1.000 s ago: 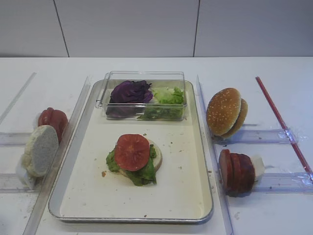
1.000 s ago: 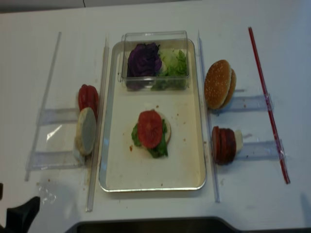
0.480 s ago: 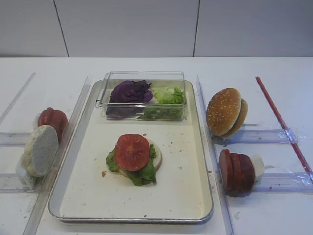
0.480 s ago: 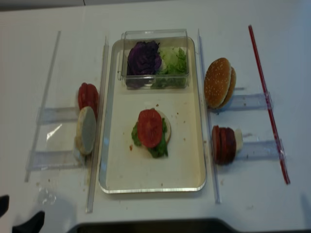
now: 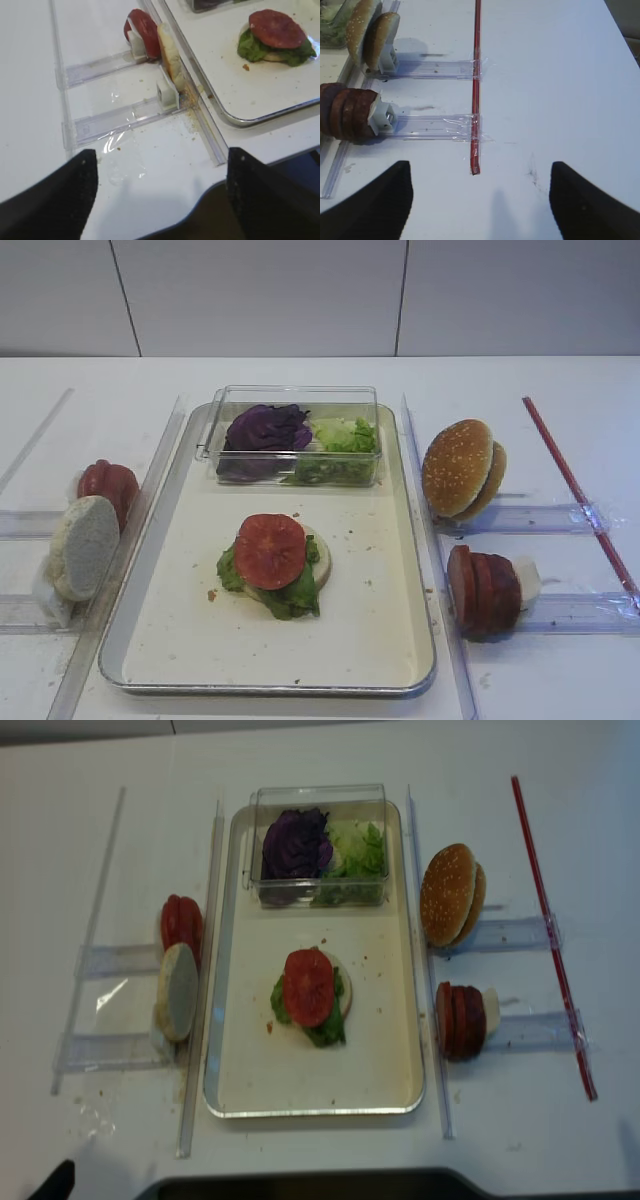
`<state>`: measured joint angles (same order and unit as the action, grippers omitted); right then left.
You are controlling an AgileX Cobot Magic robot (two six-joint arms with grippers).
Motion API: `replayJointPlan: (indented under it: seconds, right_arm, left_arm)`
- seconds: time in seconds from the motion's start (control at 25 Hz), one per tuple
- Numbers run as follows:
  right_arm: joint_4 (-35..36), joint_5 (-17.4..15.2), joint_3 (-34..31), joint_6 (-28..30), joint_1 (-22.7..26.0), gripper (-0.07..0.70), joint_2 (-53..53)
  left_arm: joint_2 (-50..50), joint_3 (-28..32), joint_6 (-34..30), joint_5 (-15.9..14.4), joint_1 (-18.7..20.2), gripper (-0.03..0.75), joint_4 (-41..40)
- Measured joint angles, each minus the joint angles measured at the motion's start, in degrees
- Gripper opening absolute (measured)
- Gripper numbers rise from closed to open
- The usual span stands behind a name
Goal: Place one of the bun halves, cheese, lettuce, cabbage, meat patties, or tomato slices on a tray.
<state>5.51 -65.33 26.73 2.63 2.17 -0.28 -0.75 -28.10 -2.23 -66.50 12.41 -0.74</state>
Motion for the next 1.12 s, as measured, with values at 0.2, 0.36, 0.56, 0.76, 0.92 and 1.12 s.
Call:
replayJointPlan:
  seconds: [0.2,0.36,0.56,0.76,0.92,1.12]
  right_arm:
    - [0.0,0.0,0.0,0.0,0.0,0.575,0.0]
    - [0.0,0.0,0.0,0.0,0.0,0.575,0.0]
    - [0.0,0.0,0.0,0.0,0.0,0.575,0.0]
    - [0.0,0.0,0.0,0.0,0.0,0.575,0.0]
    - [0.0,0.0,0.0,0.1,0.0,0.575,0.0]
    - [0.0,0.0,0.0,0.1,0.0,0.574,0.0]
  left_arm:
    - [1.6,0.1,0.0,-0.3,0.0,0.492,0.0]
    - [1.6,0.1,0.0,-0.5,0.0,0.492,0.0]
    - [1.6,0.2,0.0,-0.6,0.0,0.492,0.0]
    - [1.6,0.2,0.0,-0.6,0.0,0.492,0.0]
    - [1.6,0.2,0.0,-0.7,0.0,0.492,0.0]
    - [1.6,0.2,0.0,-0.8,0.0,0.492,0.0]
